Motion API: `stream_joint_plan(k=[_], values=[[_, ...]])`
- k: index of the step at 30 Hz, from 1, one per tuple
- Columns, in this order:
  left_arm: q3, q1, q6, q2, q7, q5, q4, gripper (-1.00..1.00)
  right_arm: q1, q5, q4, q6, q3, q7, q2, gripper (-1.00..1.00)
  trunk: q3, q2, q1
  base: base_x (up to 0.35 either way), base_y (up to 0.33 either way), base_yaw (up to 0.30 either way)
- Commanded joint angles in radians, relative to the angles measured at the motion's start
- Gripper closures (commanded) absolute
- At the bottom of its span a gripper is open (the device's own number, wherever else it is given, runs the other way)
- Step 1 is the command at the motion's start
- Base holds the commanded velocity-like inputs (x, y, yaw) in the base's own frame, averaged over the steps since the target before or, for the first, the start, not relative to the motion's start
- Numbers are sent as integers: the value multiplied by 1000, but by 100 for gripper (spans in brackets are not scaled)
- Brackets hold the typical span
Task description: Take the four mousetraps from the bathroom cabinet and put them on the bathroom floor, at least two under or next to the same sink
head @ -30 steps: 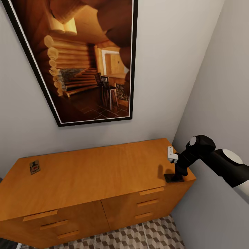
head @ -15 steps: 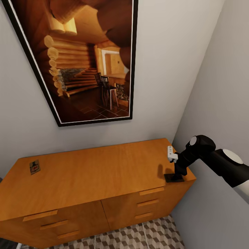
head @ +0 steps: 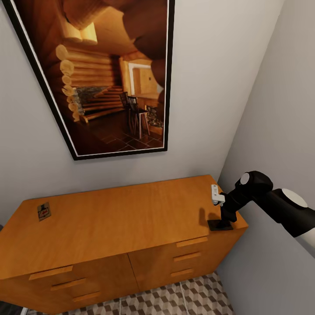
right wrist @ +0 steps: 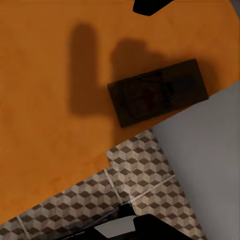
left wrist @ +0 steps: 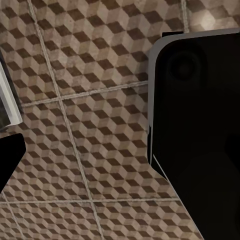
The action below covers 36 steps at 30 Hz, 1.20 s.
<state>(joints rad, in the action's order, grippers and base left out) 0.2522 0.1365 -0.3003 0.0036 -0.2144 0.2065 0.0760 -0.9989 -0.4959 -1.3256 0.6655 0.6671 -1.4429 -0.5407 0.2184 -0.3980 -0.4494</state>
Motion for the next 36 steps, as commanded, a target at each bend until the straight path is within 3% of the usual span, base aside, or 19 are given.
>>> stream_joint_plan(k=[1,9,20,36], values=[[9,2,-7,-1,0,8,4,-100,-1,-4,-1,10,2,-5,-1,-100,2,-2,-1,0,0,0],[9,2,-6,-1,0,8,4,-100,2,16,8,-31,2,16,-1,-100,2,-2,-1,0,0,0],[9,2,-4,-2,0,8,4,-100,3,63,97,-92,3,52,1,-100,2,-2,-1,0,0,0],[9,2,-3,-2,0,8,4,-100,3,72,164,-152,3,71,1,-100,2,-2,-1,0,0,0]])
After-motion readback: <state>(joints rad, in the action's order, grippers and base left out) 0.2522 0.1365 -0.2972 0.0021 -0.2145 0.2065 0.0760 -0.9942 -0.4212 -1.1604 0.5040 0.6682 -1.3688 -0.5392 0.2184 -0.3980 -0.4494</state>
